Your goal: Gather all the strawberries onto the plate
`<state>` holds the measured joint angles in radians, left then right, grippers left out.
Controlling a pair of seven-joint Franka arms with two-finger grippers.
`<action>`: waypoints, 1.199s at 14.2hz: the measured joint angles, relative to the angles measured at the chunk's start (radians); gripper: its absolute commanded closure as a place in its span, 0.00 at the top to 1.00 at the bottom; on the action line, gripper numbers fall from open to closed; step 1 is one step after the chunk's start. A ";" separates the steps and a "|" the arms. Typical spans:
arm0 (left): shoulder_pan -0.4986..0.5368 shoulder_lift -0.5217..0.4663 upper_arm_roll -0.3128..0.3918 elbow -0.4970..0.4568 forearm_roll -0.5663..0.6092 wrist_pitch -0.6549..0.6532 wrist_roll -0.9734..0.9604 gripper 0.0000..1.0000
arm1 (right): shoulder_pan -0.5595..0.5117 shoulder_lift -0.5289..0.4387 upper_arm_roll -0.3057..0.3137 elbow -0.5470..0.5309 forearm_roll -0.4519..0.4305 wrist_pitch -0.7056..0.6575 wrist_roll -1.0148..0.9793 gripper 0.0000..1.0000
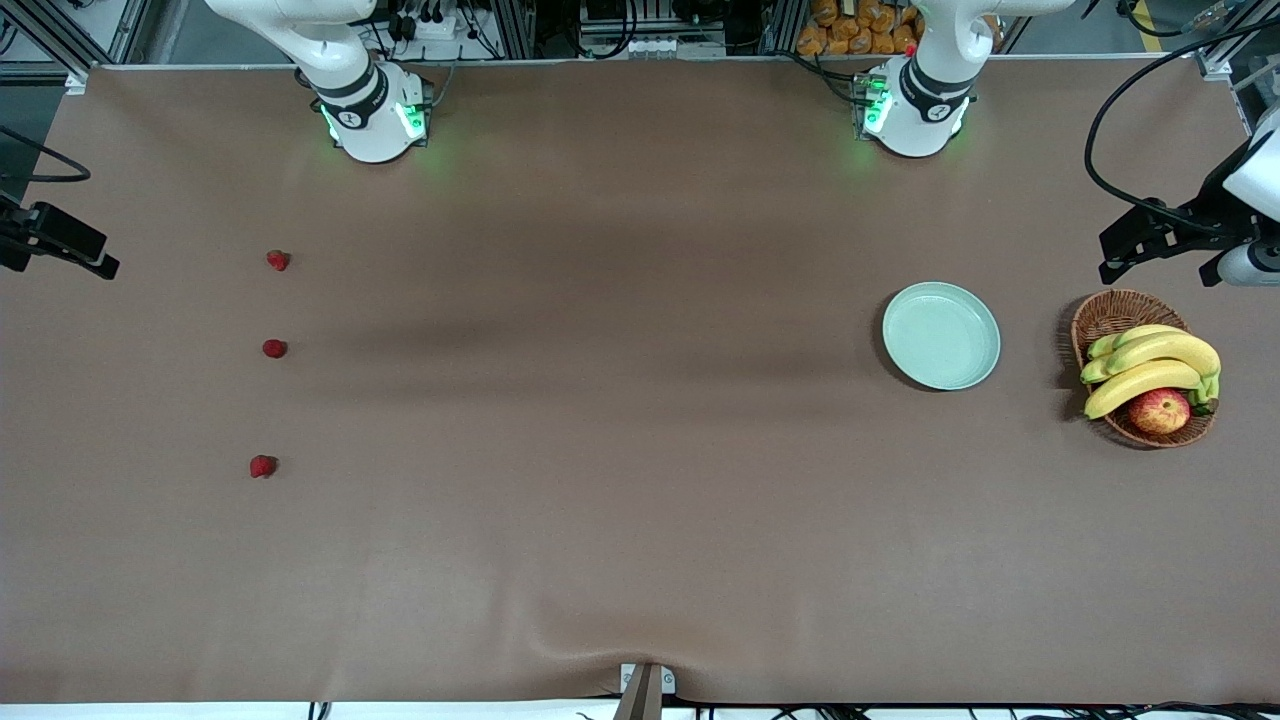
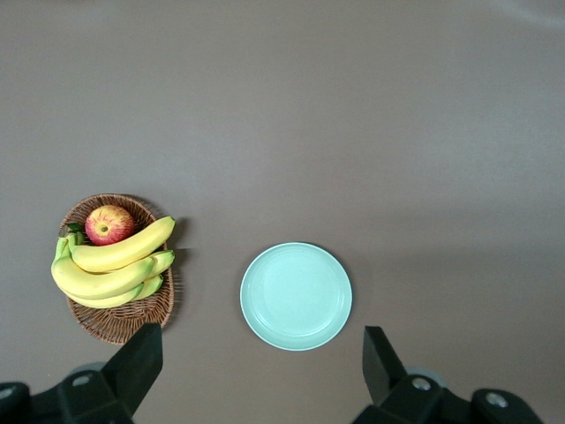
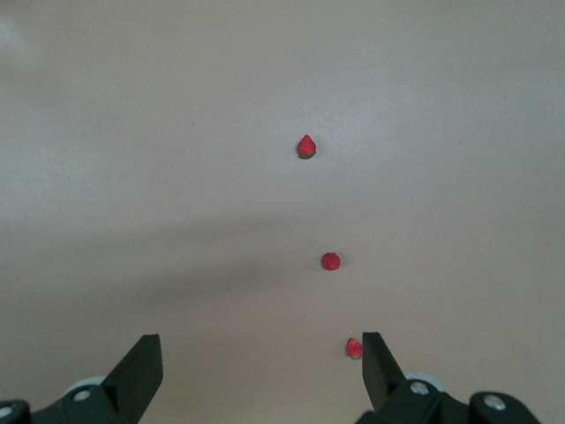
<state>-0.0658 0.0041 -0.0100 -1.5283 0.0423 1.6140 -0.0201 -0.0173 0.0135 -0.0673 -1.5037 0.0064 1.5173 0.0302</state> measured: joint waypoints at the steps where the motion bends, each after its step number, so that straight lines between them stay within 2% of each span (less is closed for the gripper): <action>1: 0.000 0.000 0.000 0.000 0.000 0.000 0.000 1.00 | 0.000 0.006 -0.003 0.000 -0.001 0.001 0.000 1.00; 5: 0.000 0.000 0.000 0.000 0.000 -0.001 0.000 1.00 | -0.017 0.058 -0.014 -0.001 -0.012 0.013 0.001 1.00; 12: 0.001 0.000 0.001 0.000 0.000 -0.002 0.000 1.00 | -0.139 0.199 -0.016 -0.025 -0.083 -0.013 -0.007 1.00; 17: 0.001 0.000 0.001 0.000 0.000 -0.003 0.000 1.00 | -0.195 0.223 -0.017 -0.214 -0.087 0.010 -0.008 1.00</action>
<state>-0.0647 0.0042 -0.0094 -1.5287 0.0423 1.6114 -0.0200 -0.2122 0.2365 -0.0838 -1.7178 -0.0806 1.5268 0.0222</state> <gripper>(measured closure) 0.000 0.000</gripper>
